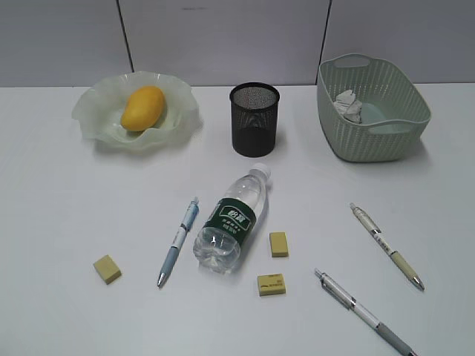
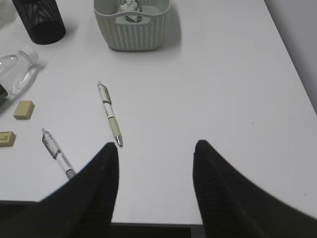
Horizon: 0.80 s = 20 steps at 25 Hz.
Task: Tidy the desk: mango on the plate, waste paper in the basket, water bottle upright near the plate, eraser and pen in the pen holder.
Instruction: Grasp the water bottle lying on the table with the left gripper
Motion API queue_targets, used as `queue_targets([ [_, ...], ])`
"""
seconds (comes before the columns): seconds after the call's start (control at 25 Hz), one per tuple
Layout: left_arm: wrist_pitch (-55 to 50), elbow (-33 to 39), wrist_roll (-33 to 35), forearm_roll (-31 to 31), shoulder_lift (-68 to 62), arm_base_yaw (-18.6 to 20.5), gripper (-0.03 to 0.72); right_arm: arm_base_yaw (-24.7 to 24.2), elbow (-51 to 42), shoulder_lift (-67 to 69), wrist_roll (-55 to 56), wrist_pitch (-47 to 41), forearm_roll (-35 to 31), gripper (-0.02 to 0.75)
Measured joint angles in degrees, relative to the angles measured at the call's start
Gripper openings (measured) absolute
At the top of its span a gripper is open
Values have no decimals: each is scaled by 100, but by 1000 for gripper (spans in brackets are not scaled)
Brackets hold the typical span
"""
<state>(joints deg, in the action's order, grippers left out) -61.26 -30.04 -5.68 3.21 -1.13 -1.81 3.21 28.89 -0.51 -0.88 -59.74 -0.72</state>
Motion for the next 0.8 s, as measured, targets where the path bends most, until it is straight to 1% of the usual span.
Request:
queue_targets([
  [0.12,-254,-214,0,-217,-462,0,527,0,0,0,0,2,0,392],
  [0.28,-506,-801,0,-388,-1497,0,527,0,0,0,0,2,0,393],
  [0.48,-817,-1721,0,-401,-3183,0,525,0,0,0,0,2,0,391],
  [0.68,-845,-2667,0,-382,-4977,0,523,0,0,0,0,2,0,391],
  [0.8,-842,-3174,0,-321,-5741,0,523,0,0,0,0,2,0,391],
])
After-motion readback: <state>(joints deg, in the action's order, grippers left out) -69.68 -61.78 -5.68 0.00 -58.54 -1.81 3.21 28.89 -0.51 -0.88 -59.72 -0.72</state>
